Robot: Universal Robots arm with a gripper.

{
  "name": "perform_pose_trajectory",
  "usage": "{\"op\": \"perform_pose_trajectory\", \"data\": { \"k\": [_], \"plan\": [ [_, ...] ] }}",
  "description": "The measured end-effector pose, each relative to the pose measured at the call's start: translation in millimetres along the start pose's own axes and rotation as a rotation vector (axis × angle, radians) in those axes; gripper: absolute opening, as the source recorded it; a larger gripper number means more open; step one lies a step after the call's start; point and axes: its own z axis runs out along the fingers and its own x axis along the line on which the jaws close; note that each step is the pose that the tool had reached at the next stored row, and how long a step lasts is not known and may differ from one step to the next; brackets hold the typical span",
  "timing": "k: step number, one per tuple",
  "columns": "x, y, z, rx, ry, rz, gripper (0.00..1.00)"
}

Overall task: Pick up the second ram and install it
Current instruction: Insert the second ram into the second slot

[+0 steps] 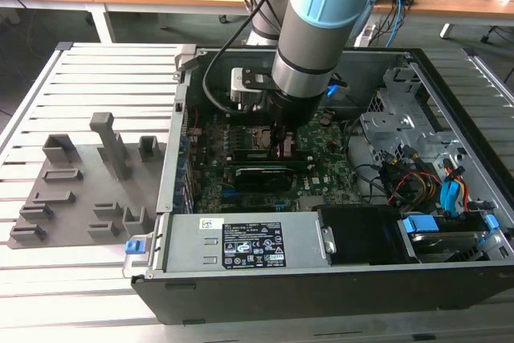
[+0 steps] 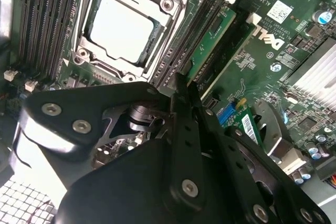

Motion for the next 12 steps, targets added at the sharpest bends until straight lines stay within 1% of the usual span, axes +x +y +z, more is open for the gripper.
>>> {"op": "perform_pose_trajectory", "data": {
  "k": [2,4,6,8,12],
  "plan": [
    [-1.6,0.0,0.1,0.0,0.0005,0.0,0.14],
    [-1.8,0.0,0.2,0.0,0.0005,0.0,0.14],
    [-1.2,0.1,0.2,0.0001,0.0003,0.0,0.14],
    [1.2,0.0,0.0,0.0001,0.0003,0.0,0.14],
    [1.4,-1.0,0.9,-0.0001,0.0004,0.0,0.14]
  ]
}}
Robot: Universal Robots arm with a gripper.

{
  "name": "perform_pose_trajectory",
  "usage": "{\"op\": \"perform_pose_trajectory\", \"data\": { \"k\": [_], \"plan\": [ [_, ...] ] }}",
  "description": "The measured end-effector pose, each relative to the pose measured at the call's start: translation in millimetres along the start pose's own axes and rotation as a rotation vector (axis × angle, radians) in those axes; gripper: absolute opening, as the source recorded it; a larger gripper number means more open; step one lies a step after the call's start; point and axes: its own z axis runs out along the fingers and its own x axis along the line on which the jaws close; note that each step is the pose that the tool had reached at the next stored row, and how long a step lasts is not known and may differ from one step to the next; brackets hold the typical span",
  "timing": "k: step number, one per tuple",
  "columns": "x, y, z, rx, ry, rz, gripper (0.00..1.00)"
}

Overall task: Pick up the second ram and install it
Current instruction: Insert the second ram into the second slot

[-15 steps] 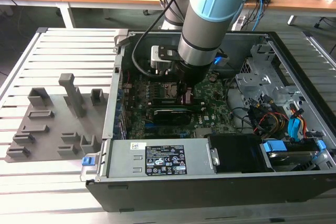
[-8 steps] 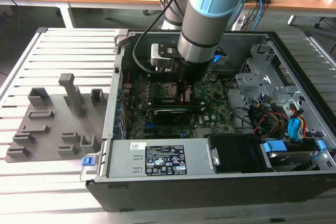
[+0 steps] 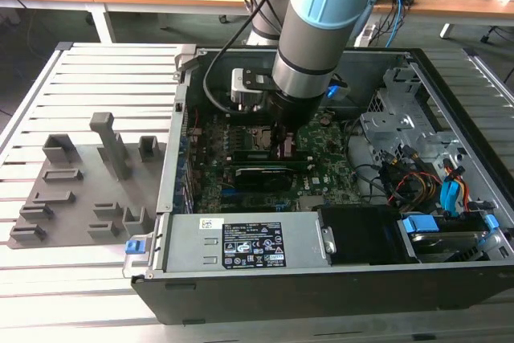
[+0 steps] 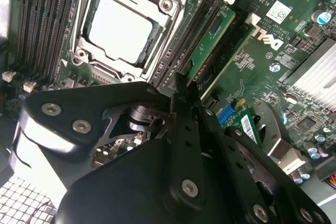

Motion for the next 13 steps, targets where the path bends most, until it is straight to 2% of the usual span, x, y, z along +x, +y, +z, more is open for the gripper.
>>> {"op": "perform_pose_trajectory", "data": {
  "k": [4,9,12,13],
  "plan": [
    [0.4,-0.3,3.4,0.0,-0.001,0.0,0.14],
    [0.0,-0.2,1.4,0.0001,-0.0015,0.0,0.14],
    [-0.4,-0.5,4.5,-0.0006,-0.0095,0.001,0.14],
    [-0.4,-0.5,5.6,-0.0005,-0.0094,0.001,0.14]
  ]
}}
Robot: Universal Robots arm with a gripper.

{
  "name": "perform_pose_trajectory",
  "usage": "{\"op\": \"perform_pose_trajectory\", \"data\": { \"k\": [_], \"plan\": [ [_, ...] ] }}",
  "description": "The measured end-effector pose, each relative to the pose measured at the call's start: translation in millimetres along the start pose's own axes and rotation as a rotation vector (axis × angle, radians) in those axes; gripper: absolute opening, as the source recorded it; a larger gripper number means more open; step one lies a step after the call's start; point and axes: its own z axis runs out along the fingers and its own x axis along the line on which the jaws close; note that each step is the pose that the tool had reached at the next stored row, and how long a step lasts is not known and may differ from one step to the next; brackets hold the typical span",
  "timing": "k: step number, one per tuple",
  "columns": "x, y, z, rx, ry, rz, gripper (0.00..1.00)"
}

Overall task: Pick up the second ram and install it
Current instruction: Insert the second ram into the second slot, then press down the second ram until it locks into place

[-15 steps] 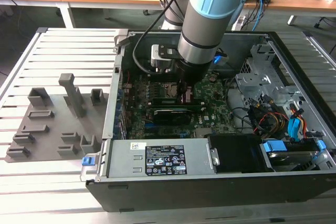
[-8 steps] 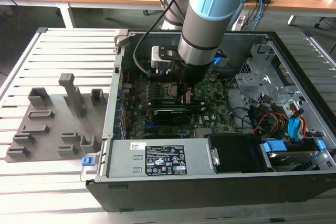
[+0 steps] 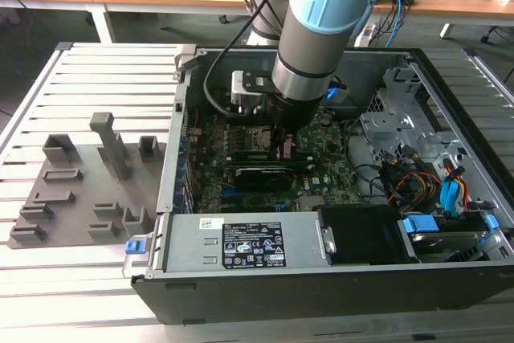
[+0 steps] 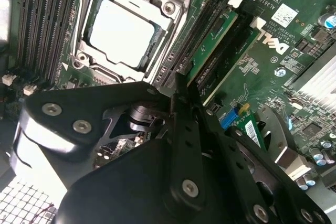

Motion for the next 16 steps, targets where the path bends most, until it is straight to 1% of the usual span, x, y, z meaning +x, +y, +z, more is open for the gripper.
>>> {"op": "perform_pose_trajectory", "data": {
  "k": [1,5,6,8,9,10,11,12,13,15,16],
  "plan": [
    [0.2,-0.1,1.3,-0.0002,0.0002,0.0,0.14],
    [0.0,-0.3,2.0,0.0005,-0.0016,0.0,0.15],
    [0.1,-0.2,1.5,0.0002,-0.0005,0.0,0.22],
    [-2.1,1.3,-15.1,0.0001,0.0008,0.0,0.22],
    [-2.7,1.7,-19.7,0.0002,0.0021,0.0,0.22],
    [-3.5,2.3,-26.5,0.0002,0.0057,0.0,0.22],
    [-5.3,3.4,-38.3,0.0008,0.0157,0.001,0.22],
    [-7.0,4.3,-48.8,0.001,0.0257,0.002,0.11],
    [-7.4,4.5,-51.7,0.0011,0.027,0.002,0.11],
    [-7.5,4.5,-51.9,0.0011,0.0272,0.002,0.11],
    [-7.5,2.6,-52.1,0.001,0.0273,0.002,0.11]
  ]
}}
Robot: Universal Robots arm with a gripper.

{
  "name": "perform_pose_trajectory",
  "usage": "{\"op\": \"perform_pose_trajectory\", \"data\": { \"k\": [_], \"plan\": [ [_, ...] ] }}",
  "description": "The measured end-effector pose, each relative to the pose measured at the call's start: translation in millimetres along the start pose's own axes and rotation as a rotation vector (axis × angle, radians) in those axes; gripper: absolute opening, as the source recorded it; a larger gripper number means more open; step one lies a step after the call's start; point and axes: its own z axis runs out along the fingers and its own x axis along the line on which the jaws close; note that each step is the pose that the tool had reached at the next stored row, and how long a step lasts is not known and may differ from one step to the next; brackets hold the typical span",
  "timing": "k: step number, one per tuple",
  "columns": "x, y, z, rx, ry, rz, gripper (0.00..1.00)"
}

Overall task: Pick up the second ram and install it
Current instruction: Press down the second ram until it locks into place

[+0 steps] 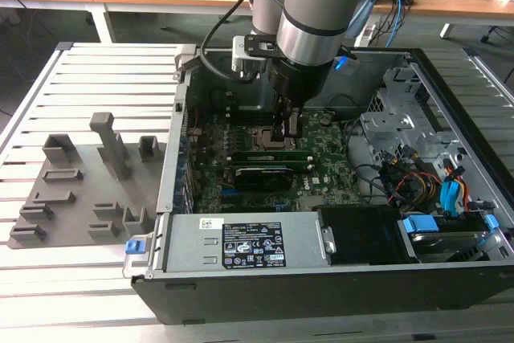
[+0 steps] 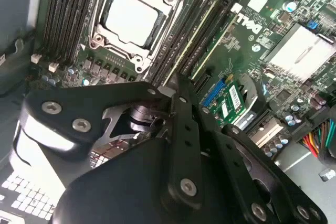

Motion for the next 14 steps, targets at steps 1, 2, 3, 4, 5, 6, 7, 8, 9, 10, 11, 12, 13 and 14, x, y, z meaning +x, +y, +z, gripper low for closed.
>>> {"op": "perform_pose_trajectory", "data": {
  "k": [1,2,3,4,5,6,7,8,9,10,11,12,13,14],
  "plan": [
    [-0.2,-6.5,0.4,-0.0006,0.0001,0.0,0.11],
    [-0.5,-20.9,2.7,-0.005,0.0004,0.001,0.11],
    [-0.7,-30.3,5.4,-0.0071,0.0011,0.0,0.11],
    [-0.9,-43.1,9.4,-0.0078,0.0038,0.0,0.11],
    [-1.4,-53.5,14.7,-0.0084,0.0055,-0.002,0.11],
    [-2.7,-53.9,19.5,-0.009,0.0063,-0.009,0.11],
    [-3.6,-54.3,24.4,-0.0096,0.0068,-0.017,0.11],
    [-4.0,-54.8,29.7,-0.0102,0.0073,-0.023,0.11],
    [-3.8,-54.9,31.7,-0.0105,0.0078,-0.026,0.11],
    [-3.4,-55.2,35.3,-0.0107,0.0081,-0.029,0.11],
    [-3.3,-55.3,36.9,-0.0108,0.0085,-0.03,0.11],
    [-3.0,-55.6,39.8,-0.0111,0.0089,-0.03,0.11],
    [-3.4,-55.5,38.3,-0.0104,0.0067,-0.031,0.11],
    [-3.8,-54.5,32.3,-0.0087,0.0074,-0.03,0.11]
  ]
}}
